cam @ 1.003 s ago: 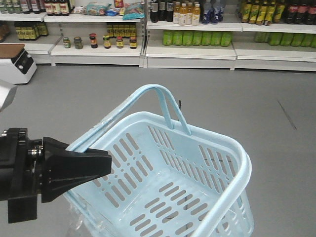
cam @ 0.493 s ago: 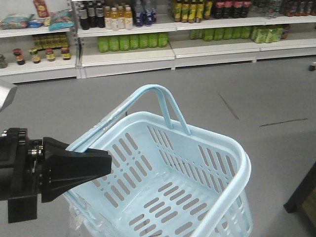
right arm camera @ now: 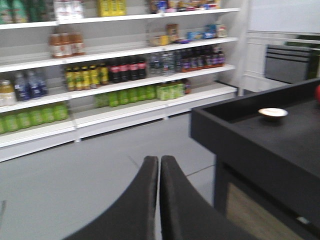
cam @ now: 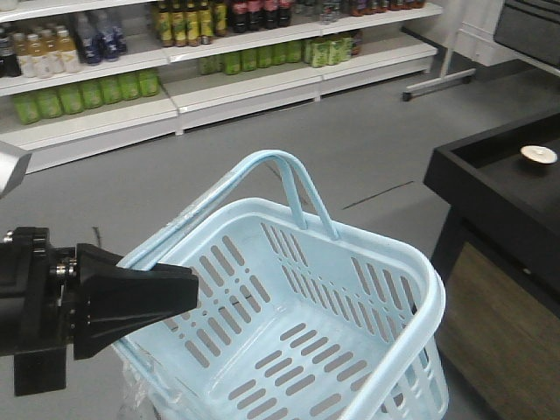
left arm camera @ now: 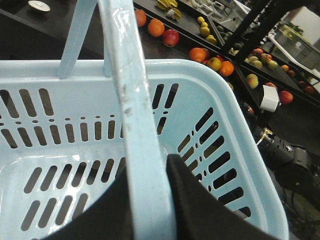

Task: Pick three apples into basket with both arms
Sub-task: 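Drive the base carrying the blue basket in the left gripper to the fruit table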

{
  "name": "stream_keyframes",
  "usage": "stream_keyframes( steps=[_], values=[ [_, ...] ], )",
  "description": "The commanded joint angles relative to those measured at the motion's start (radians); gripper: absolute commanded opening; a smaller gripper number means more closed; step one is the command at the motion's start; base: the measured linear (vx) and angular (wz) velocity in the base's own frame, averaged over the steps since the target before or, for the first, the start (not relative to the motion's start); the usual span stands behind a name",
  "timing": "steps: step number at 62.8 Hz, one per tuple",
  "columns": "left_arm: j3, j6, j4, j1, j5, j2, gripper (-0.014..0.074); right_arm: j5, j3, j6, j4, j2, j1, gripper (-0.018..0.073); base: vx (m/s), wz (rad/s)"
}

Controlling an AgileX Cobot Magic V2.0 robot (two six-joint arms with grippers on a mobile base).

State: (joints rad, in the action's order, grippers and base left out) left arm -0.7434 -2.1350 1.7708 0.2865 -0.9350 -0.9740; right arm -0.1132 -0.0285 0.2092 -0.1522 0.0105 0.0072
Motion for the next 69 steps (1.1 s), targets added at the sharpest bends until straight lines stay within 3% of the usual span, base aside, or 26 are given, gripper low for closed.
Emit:
stream_keyframes(
  steps=[1,69],
  values=[
    [-0.027,-0.014,-0.009,0.004,0.007,0.014,-0.0007,0.07,-0.014,-0.009,-0.011,0.011,-0.007,-0.0004,0.17,-0.64],
    [-0.027,-0.014,-0.009,0.004,0.007,0.014,-0.0007,0.07,-0.014,-0.009,-0.011,0.011,-0.007,-0.0004,0.14,-0.54]
  ],
)
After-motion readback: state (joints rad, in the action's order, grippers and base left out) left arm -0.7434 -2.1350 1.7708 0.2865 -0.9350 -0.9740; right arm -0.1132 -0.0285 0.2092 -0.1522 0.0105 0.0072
